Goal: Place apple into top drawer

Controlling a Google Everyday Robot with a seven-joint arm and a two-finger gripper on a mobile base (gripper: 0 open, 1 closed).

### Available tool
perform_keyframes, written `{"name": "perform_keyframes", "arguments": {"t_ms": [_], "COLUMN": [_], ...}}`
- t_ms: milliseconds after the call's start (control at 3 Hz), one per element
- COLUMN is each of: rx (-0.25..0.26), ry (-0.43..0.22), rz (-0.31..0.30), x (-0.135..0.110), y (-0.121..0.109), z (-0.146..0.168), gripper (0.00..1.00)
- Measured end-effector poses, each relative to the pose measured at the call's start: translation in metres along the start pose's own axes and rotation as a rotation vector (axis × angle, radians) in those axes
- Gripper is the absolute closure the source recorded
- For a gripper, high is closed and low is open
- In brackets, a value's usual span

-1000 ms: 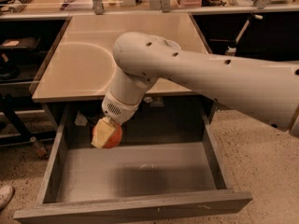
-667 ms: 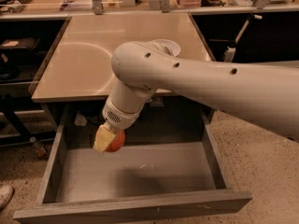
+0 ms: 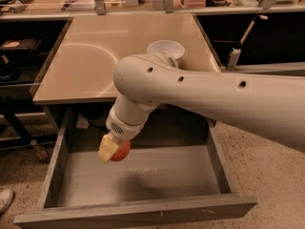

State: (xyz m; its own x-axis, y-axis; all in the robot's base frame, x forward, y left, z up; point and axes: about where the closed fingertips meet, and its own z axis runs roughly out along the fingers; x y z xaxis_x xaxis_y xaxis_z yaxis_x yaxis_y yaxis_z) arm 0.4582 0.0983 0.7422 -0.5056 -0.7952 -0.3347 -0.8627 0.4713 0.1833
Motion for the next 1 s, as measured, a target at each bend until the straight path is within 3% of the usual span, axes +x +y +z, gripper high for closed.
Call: {"name": "perform_keyframes", "arguments": {"t_ms": [333,1000], "rx": [-0.016,0.015], "ry": [-0.007,-0.079], "rz": [0.016,0.036], "x": [0.003,0.002], "y": [0.007,-0.001], "z": [0.019,0.043], "gripper": [1.00,1.00]}}
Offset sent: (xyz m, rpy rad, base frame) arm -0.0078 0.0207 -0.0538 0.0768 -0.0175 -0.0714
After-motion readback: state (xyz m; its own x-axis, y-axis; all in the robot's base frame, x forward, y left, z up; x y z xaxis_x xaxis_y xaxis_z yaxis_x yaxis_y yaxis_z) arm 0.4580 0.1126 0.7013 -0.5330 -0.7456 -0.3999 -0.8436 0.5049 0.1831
